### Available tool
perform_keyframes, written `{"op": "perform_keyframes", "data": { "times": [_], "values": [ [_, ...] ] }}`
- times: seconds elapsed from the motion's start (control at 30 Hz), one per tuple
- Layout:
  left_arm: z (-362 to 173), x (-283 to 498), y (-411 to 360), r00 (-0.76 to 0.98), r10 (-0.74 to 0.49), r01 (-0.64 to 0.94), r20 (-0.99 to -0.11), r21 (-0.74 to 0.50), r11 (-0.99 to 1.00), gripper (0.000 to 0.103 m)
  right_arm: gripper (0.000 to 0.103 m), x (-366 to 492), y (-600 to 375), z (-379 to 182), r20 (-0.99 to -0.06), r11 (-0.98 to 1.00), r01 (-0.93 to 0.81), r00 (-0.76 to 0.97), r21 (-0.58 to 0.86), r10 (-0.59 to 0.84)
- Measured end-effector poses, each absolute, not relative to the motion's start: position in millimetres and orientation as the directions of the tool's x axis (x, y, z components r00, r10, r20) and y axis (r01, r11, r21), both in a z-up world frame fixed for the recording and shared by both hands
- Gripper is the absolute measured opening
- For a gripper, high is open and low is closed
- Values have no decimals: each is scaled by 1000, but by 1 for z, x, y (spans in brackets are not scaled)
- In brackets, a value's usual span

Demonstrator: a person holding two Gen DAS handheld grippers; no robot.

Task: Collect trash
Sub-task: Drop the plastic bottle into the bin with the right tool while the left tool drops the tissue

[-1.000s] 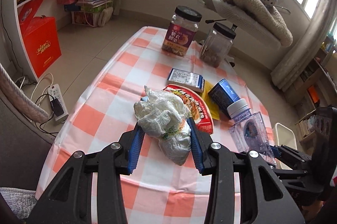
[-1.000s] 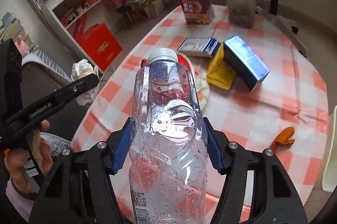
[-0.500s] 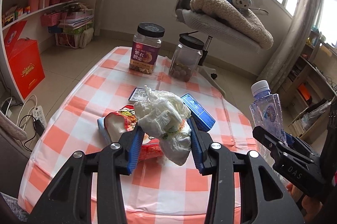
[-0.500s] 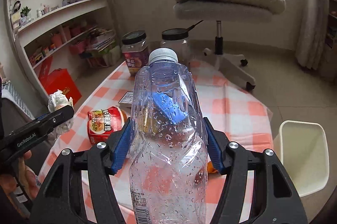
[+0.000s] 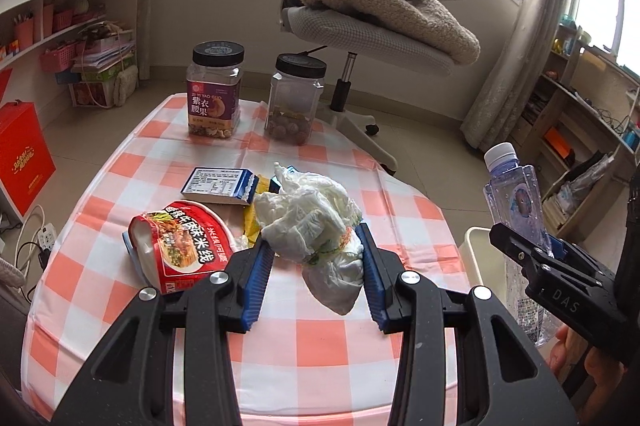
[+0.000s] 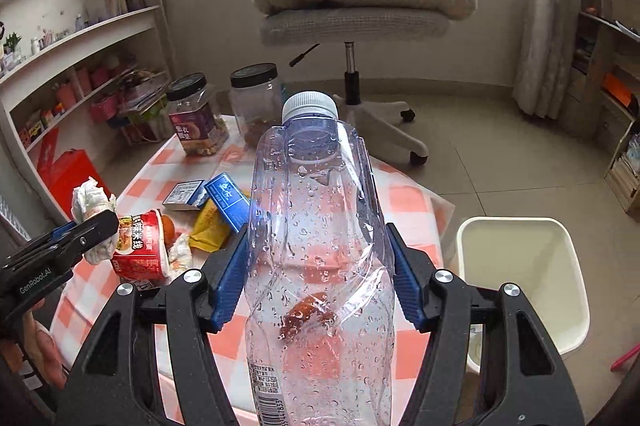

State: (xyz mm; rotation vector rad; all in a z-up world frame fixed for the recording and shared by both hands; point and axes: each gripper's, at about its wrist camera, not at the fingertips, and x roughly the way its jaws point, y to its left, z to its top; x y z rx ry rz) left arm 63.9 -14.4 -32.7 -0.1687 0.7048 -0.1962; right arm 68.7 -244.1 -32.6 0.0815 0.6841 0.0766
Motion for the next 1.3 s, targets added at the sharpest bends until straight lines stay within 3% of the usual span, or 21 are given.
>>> {"op": "perform_keyframes", "data": {
  "times": [0.7,0.73,0.8,0.83,1.3],
  "values": [
    [-49,80,-97,673,-317,257,-669,-192,947,42,62,74,-370,-39,-680,938,335,708,85,-191],
    [-49,82,-104,667,-329,265,-668,-200,943,42,63,75,-377,-40,-687,929,360,697,84,-207],
    [-47,87,-119,653,-358,281,-667,-225,933,42,80,73,-392,-40,-690,907,413,681,86,-245],
    [-47,89,-128,645,-373,291,-667,-237,927,42,93,70,-401,-39,-684,889,449,676,86,-275],
    [-55,105,-245,531,-500,392,-684,-325,861,42,96,38,-464,-27,-644,770,622,648,140,-406]
  ]
}}
